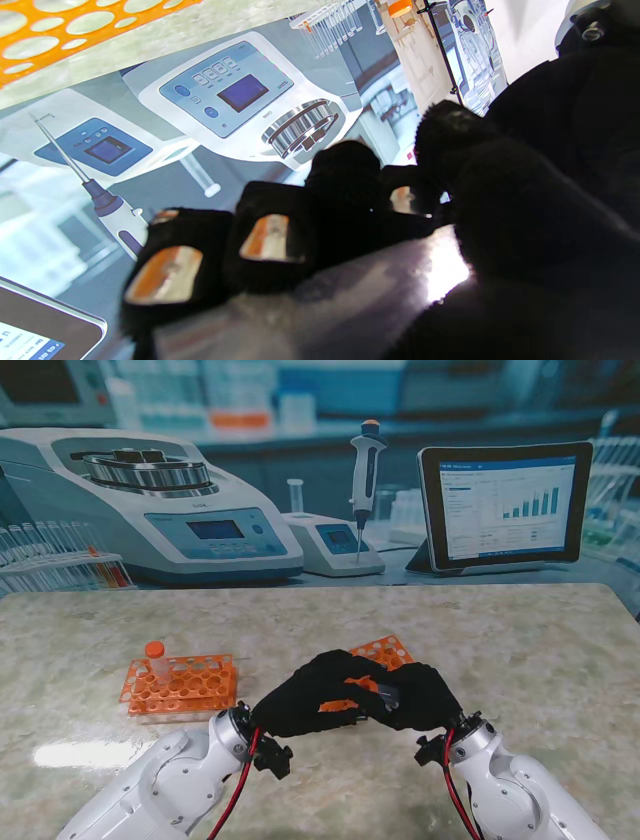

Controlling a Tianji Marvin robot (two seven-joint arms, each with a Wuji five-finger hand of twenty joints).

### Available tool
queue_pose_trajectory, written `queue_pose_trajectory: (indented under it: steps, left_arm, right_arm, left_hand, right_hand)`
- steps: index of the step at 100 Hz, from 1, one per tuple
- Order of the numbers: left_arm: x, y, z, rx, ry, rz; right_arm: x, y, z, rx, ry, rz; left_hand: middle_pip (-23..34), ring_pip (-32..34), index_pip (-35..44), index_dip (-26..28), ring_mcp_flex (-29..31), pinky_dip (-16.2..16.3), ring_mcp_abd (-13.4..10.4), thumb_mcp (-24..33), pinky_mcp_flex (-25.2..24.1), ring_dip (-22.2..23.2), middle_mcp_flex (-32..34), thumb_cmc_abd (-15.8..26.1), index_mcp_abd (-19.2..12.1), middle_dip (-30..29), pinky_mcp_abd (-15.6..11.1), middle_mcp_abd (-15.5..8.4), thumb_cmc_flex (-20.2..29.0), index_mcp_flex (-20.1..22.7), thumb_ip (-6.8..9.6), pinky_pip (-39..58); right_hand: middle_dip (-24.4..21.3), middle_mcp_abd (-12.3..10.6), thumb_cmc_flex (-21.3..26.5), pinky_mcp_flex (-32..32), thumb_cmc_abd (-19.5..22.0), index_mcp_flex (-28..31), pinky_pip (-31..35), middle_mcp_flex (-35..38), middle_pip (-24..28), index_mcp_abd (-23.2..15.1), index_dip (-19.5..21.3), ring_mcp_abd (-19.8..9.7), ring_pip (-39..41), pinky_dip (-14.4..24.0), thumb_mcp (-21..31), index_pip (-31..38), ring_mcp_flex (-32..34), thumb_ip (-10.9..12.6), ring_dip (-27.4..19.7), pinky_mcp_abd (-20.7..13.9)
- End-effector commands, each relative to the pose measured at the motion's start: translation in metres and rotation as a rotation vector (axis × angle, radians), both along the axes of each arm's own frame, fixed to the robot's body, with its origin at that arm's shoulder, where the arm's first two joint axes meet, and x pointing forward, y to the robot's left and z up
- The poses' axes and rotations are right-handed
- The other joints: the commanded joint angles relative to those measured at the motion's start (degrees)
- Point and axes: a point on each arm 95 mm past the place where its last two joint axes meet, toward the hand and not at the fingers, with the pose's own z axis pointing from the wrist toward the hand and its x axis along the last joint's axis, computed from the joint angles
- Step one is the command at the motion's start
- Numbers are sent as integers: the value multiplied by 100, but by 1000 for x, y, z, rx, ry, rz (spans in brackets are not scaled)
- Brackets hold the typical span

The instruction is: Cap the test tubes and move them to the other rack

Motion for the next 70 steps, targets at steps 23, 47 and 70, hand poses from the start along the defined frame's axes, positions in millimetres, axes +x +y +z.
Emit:
queue_pose_trajectory:
  steps: [23, 47, 70]
  left_arm:
    - [-1, 2, 10, -21, -16, 23]
    - [-1, 8, 16, -38, -35, 54]
    - [0, 15, 21, -34, -46, 81]
  right_arm:
    - [-2, 4, -1, 9, 3, 8]
    - [-4, 9, 1, 33, 2, 8]
    - [-4, 11, 2, 46, 6, -2]
  left_hand:
    - [-73, -88, -695, -167, -191, -12, -41, -258, -53, -32, -273, 551, 961, -157, -61, 20, -319, -432, 218, -251]
    - [-67, -62, -1006, -215, -194, 25, -67, -408, -42, 9, -356, 713, 1320, -76, -78, 54, -539, -597, 260, -228]
    - [-35, -43, -1122, -128, -208, 59, -97, -543, -68, 53, -427, 814, 1544, 15, -89, 43, -754, -740, 302, -214]
  right_hand:
    - [76, 37, 176, 435, 196, 48, 1701, 237, -34, -505, 159, -386, 996, 262, -12, 320, 154, -23, 291, -652]
    - [80, 41, 175, 435, 192, 48, 1701, 239, -28, -505, 159, -386, 996, 262, -5, 320, 154, -20, 291, -652]
    - [80, 40, 170, 434, 197, 49, 1698, 239, -26, -504, 159, -386, 996, 261, -1, 320, 154, -20, 291, -654]
